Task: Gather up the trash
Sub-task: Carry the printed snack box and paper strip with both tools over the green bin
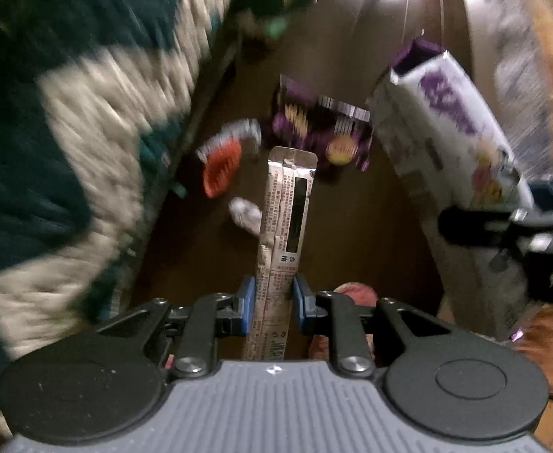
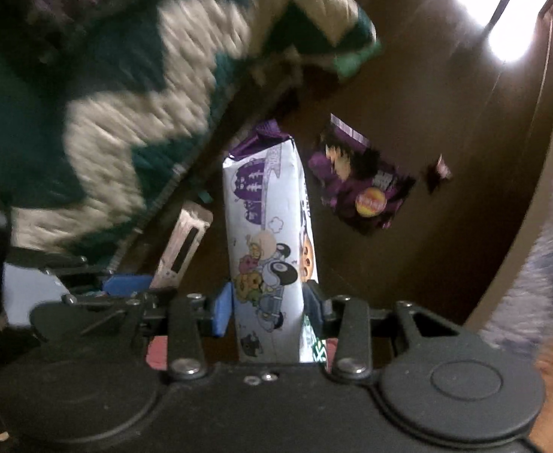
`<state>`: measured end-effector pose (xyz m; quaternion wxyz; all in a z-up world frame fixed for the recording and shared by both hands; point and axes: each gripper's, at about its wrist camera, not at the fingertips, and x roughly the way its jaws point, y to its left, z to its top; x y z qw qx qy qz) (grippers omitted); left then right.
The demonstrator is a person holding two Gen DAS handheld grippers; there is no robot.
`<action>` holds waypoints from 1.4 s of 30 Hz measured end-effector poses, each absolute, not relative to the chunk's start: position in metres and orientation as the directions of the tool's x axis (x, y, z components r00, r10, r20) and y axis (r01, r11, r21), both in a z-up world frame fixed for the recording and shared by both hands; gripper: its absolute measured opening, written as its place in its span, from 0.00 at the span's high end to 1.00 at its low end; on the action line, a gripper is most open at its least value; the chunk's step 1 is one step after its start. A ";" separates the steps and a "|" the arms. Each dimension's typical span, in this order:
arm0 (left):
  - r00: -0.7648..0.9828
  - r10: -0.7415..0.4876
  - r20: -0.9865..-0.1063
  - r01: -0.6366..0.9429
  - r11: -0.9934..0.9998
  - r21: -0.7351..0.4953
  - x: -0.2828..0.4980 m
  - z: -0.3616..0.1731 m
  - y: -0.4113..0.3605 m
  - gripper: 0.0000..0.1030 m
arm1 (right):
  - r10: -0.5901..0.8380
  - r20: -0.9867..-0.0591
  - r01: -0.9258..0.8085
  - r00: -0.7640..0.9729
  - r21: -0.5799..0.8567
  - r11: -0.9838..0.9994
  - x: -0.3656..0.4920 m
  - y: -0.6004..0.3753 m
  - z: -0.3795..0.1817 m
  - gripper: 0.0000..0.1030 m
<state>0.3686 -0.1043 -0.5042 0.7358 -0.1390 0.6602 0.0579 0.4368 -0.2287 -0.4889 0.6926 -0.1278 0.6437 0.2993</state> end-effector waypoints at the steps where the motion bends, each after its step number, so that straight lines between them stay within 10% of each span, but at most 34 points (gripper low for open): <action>1: 0.138 -0.091 -0.986 -0.272 0.954 -0.126 0.371 -0.481 -0.102 0.80 | 0.257 -0.966 -0.586 0.006 0.205 0.784 0.435 -0.227 -0.470 0.61; 18: 0.371 0.040 -0.928 -0.362 0.926 -0.105 0.337 -0.216 -0.013 0.80 | 0.407 -0.902 -0.728 0.141 0.184 0.660 0.392 -0.138 -0.211 0.61; 42: 0.403 0.208 -0.891 -0.526 0.850 -0.039 0.237 -0.122 0.170 0.80 | 0.501 -0.859 -0.763 0.101 0.256 0.594 0.336 0.060 -0.133 0.61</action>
